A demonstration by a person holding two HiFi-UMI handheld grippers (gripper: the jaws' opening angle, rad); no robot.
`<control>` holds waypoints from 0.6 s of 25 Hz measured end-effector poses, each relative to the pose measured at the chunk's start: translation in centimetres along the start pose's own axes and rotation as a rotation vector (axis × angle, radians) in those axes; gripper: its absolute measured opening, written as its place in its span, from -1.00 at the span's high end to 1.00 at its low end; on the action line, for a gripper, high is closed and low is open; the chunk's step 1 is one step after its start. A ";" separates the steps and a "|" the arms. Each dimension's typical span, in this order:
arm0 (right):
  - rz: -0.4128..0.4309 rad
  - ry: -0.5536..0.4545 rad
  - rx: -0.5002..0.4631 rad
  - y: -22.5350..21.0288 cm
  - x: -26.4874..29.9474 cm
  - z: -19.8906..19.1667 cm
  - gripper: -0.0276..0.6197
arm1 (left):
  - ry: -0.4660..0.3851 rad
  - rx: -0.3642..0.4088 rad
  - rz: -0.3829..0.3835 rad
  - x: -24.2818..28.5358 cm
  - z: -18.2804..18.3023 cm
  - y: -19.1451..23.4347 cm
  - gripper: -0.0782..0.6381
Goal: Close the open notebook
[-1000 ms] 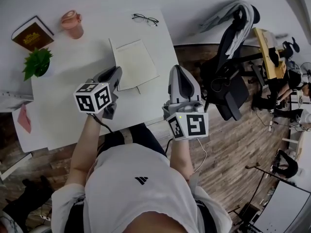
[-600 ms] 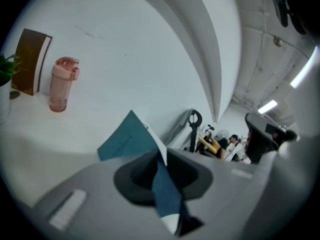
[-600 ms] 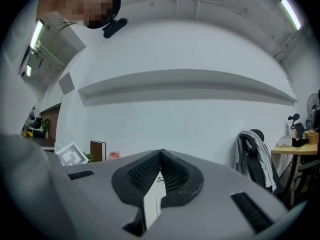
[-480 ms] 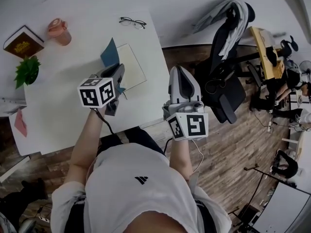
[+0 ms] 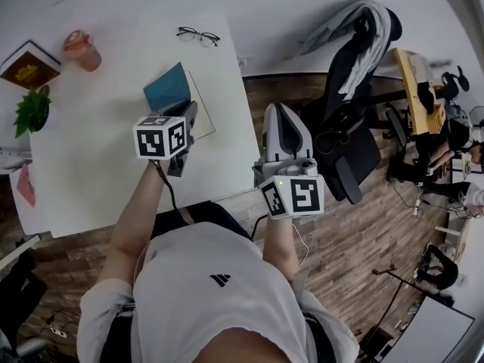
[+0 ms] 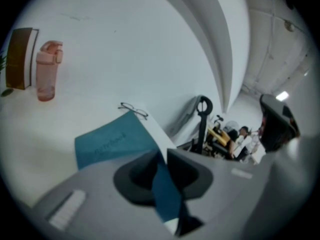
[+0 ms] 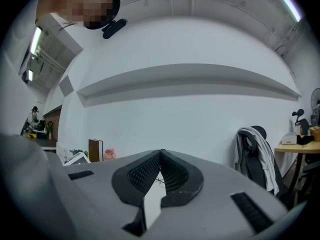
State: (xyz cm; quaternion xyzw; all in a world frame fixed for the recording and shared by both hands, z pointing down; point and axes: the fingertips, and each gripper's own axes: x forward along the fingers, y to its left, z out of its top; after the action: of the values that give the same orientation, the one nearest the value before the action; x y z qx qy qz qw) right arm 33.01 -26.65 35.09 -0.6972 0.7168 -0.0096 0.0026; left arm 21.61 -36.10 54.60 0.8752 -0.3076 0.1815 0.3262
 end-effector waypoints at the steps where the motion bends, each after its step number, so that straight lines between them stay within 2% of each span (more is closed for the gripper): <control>1: 0.003 0.001 0.002 -0.3 0.1 -0.1 0.93 | 0.010 0.000 0.009 0.5 -0.3 0.0 0.60; 15: 0.008 0.030 0.033 -3.9 1.3 -1.8 0.93 | 0.132 0.014 0.096 5.9 -3.5 0.7 0.53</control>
State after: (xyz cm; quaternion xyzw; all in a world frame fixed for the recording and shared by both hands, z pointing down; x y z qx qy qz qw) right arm 36.84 -28.08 36.96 -0.6940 0.7193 -0.0320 0.0033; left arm 25.11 -36.62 60.51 0.8478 -0.3260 0.2562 0.3306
